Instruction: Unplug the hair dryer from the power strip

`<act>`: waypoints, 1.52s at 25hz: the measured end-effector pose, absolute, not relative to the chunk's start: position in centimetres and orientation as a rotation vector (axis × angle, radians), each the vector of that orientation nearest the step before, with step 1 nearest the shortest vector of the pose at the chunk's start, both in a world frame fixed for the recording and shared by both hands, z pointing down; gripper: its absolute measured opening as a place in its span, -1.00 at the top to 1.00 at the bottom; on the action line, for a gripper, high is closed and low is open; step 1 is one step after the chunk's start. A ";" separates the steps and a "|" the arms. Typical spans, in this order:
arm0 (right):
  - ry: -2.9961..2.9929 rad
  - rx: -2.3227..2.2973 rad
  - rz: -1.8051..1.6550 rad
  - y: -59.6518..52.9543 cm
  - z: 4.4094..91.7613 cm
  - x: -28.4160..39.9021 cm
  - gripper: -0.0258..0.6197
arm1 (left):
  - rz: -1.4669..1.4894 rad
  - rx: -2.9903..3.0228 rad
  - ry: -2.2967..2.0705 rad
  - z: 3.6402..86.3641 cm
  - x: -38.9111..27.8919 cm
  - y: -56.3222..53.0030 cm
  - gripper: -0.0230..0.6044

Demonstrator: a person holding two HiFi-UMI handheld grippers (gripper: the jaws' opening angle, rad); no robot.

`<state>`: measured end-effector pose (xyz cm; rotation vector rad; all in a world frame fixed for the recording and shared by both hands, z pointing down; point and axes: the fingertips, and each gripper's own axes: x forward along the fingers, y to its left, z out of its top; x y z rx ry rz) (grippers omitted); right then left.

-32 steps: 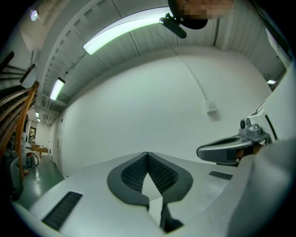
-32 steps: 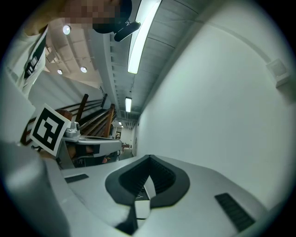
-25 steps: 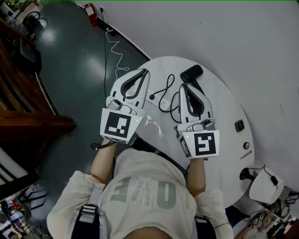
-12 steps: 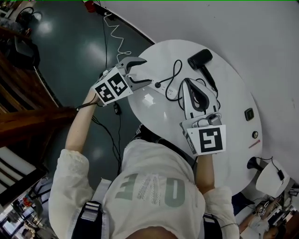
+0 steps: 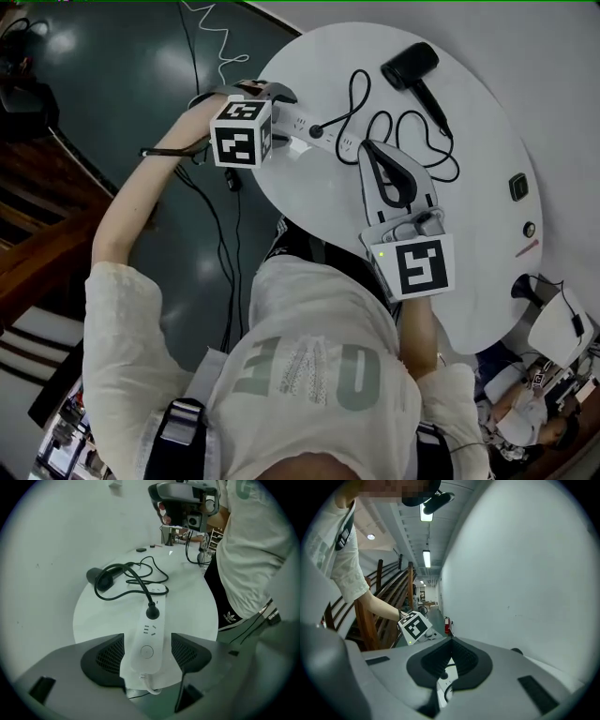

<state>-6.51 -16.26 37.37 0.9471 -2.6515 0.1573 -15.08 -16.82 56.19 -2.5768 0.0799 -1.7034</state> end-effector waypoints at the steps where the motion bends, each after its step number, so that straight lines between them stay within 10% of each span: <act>1: -2.638 0.939 0.163 -16.1 38.0 -6.6 0.92 | -1.716 -2.564 0.053 56.7 -15.0 -16.8 -0.02; 18: -2.539 0.758 0.289 -14.5 45.7 -8.7 0.92 | -1.878 -2.378 -0.150 60.2 -14.7 -16.9 0.11; 21: -2.508 0.667 0.369 -14.7 48.1 -9.8 0.25 | -1.869 -2.396 -0.166 60.2 -14.6 -17.0 0.11; 38: -2.408 0.584 0.254 -17.2 54.7 -13.0 0.73 | -1.871 -2.401 -0.184 60.1 -14.8 -16.9 0.11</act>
